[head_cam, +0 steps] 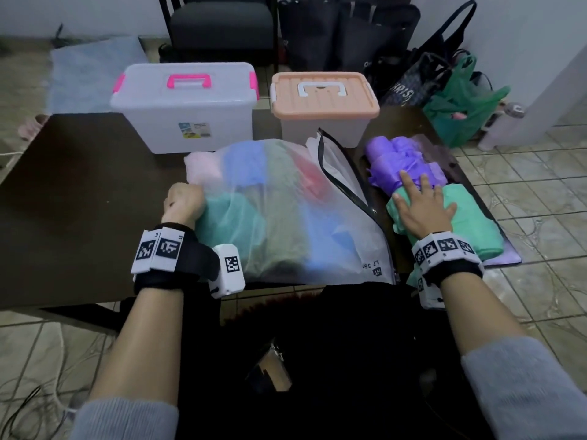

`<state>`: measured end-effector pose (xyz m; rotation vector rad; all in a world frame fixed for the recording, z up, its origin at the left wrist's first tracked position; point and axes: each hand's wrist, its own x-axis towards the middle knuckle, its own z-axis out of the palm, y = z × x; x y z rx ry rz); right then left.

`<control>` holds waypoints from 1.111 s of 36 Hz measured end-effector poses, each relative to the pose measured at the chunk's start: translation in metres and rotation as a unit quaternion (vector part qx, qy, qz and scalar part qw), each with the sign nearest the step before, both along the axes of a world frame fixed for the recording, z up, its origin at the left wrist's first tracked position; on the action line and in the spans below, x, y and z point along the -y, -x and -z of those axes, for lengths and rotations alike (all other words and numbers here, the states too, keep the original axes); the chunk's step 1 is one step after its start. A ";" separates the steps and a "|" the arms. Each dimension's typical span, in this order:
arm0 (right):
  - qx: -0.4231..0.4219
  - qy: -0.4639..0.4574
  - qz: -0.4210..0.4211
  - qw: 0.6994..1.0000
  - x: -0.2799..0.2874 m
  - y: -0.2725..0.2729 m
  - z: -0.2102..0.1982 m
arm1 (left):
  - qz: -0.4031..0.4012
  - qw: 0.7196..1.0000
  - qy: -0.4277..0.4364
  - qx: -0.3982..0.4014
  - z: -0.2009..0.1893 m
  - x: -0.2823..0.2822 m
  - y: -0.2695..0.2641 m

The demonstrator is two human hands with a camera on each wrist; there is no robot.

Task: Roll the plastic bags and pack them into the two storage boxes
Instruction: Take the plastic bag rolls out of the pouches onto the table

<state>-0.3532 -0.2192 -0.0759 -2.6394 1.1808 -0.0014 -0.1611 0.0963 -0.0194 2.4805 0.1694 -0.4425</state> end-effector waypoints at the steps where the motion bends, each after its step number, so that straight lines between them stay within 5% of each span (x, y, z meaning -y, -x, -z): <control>1: 0.001 0.000 0.000 1.000 0.000 0.000 0.000 | -0.033 0.997 0.064 -0.016 -0.001 0.001 -0.003; 7: 0.004 0.003 -0.002 1.000 -0.001 0.000 0.001 | -0.038 0.960 0.274 -0.036 -0.029 0.012 0.008; 13: 0.007 0.006 0.000 1.000 0.000 0.000 0.001 | -0.023 0.923 0.384 -0.031 -0.054 0.038 0.028; 21: 0.001 0.012 0.004 1.000 0.000 0.000 0.002 | -0.049 0.916 0.399 0.010 -0.089 0.074 0.034; 27: -0.007 0.020 0.005 1.000 -0.002 0.000 0.001 | 0.004 0.917 0.393 0.068 -0.113 0.104 0.039; 40: -0.019 0.016 0.010 1.000 -0.001 -0.001 0.000 | 0.060 0.871 0.476 0.103 -0.160 0.118 0.039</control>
